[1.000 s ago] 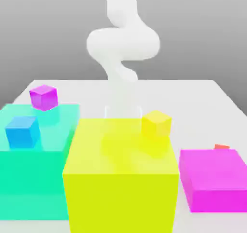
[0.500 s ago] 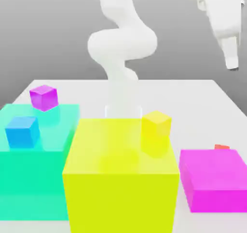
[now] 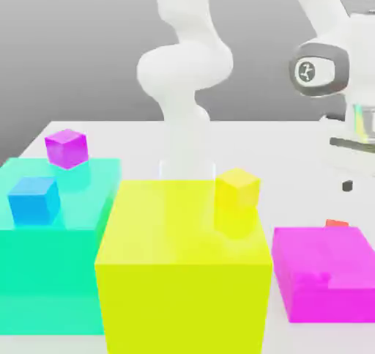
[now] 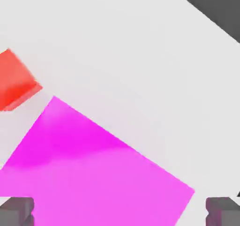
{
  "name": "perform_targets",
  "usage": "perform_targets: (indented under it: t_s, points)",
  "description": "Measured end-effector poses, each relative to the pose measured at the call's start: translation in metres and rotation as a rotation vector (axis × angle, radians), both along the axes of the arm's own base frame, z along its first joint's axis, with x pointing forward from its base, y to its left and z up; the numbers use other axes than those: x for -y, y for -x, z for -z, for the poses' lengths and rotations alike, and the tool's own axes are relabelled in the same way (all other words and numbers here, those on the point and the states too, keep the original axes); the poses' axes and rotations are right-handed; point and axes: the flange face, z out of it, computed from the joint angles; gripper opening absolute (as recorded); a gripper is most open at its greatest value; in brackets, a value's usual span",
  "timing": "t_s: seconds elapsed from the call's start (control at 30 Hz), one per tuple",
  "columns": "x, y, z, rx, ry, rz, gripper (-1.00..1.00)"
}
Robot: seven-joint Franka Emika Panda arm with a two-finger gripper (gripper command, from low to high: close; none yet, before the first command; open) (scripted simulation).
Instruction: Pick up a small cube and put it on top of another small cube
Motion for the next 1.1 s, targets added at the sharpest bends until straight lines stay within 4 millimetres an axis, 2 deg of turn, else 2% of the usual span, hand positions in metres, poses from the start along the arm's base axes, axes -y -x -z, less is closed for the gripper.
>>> perform_targets:
  t_s: [0.1,0.2,0.4,0.43,0.63,0.7,0.9,0.93,1.1]
  points:
    - [-0.009,0.033,0.034,-0.03,0.05,-0.205,0.0]
    - [-0.011,0.063,0.065,-0.062,0.094,-0.391,0.0]
    - [-0.01,0.068,0.125,-0.074,0.105,-0.439,0.0]
    - [-0.009,0.069,0.134,-0.074,0.106,-0.44,-1.0]
    - [-0.009,0.069,0.139,-0.075,0.108,-0.44,-1.0]
    - [-0.009,0.069,0.13,-0.075,0.108,-0.44,-1.0]
    - [-0.011,0.065,0.073,-0.067,0.104,-0.436,-1.0]
    - [-0.008,0.052,0.062,-0.063,0.102,-0.392,-1.0]
    - [0.035,-0.023,-0.002,-0.062,0.098,-0.028,-1.0]
